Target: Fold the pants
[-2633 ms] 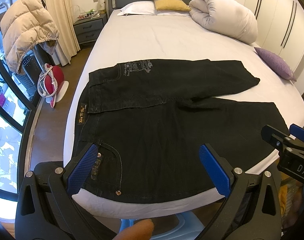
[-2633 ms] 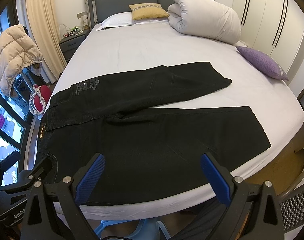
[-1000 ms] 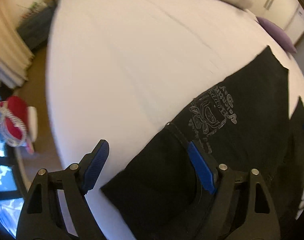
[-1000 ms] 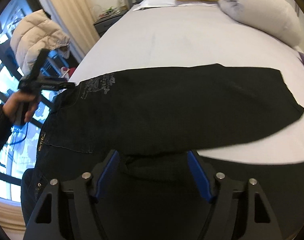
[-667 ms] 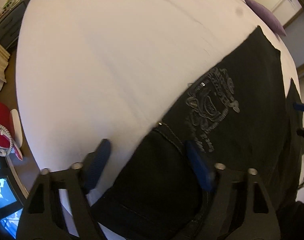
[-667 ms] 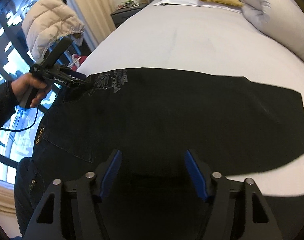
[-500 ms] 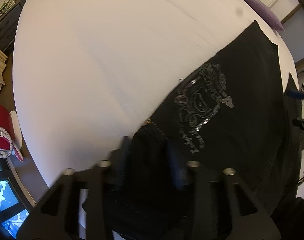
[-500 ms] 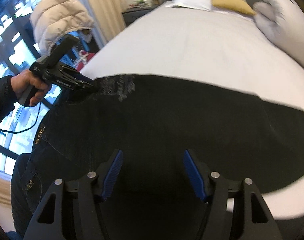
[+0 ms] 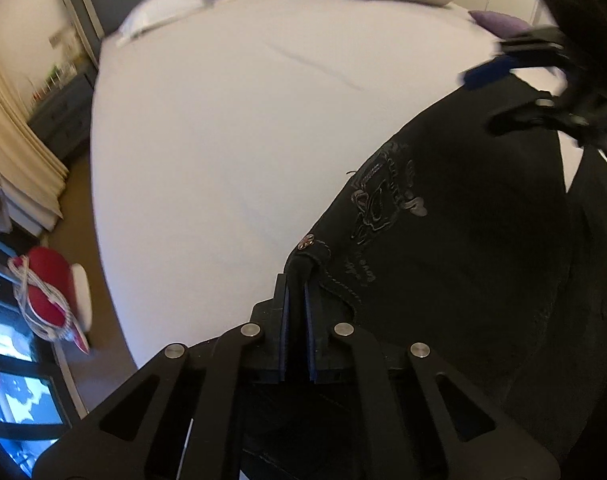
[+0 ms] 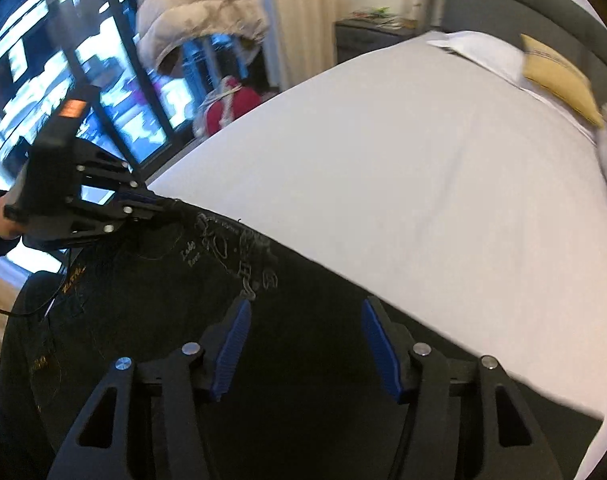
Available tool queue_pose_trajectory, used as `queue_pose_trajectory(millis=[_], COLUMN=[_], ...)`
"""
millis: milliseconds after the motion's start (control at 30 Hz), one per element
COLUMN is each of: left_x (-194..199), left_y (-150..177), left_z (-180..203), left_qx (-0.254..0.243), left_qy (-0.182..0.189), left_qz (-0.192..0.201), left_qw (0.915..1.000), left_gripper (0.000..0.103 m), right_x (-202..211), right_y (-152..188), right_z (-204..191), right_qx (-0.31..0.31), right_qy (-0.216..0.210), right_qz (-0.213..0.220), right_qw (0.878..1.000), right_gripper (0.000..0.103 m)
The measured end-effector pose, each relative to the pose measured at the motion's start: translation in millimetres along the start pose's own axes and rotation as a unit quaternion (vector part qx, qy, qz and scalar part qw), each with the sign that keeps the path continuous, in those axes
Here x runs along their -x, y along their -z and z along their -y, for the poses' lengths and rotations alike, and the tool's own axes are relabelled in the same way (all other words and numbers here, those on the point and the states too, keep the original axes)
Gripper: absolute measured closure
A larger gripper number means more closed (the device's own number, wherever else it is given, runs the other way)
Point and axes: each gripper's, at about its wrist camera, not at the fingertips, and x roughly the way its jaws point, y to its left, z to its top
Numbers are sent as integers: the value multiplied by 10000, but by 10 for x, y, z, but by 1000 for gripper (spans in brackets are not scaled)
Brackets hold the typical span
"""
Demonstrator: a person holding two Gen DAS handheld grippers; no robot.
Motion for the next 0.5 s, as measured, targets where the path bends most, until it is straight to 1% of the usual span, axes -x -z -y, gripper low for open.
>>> queue_pose_trajectory(millis=[67, 167, 200, 233, 267, 300, 333, 367, 400, 433, 500], left_x=[59, 149, 209, 211, 263, 369, 372, 429, 443, 440, 428], left_y=[-7, 34, 174, 168, 233, 398, 406, 463, 493, 515, 503], left_z=[12, 26, 90, 73, 78, 116, 106, 214, 236, 225, 404], left_qx=[-52, -119, -128, -132, -135, -141, -153, -156, -151, -139, -120], left_qy=[-90, -182, -186, -190, -192, -192, -198, -199, -186, -174, -166], left_qz=[162, 304, 336, 361, 386, 407, 425, 434, 429, 430, 431], left_qw=[9998, 9993, 9992, 9991, 9990, 9989, 9988, 9987, 9988, 9988, 9989], left_gripper=[98, 98, 98, 98, 98, 98, 98, 98, 98, 98, 98], right_x=[-103, -236, -280, -326, -361, -415, -437, -480, -534, -582, -635], right_y=[-93, -155, -173, -202, -233, -258, -266, -273, -270, -268, -258], right_z=[-16, 14, 21, 31, 37, 42, 25, 14, 10, 8, 21], right_qx=[348, 596, 661, 721, 769, 826, 860, 917, 972, 1004, 980], right_qy=[-15, -78, -92, -113, -100, -121, -152, -156, -127, -113, -101], right_qz=[-171, -422, -505, -587, -644, -737, -791, -867, -973, -1065, -1135], right_qw=[9992, 9973, 9965, 9956, 9949, 9938, 9930, 9919, 9904, 9892, 9886], right_gripper=[43, 45, 45, 45, 45, 45, 47, 49, 61, 75, 87])
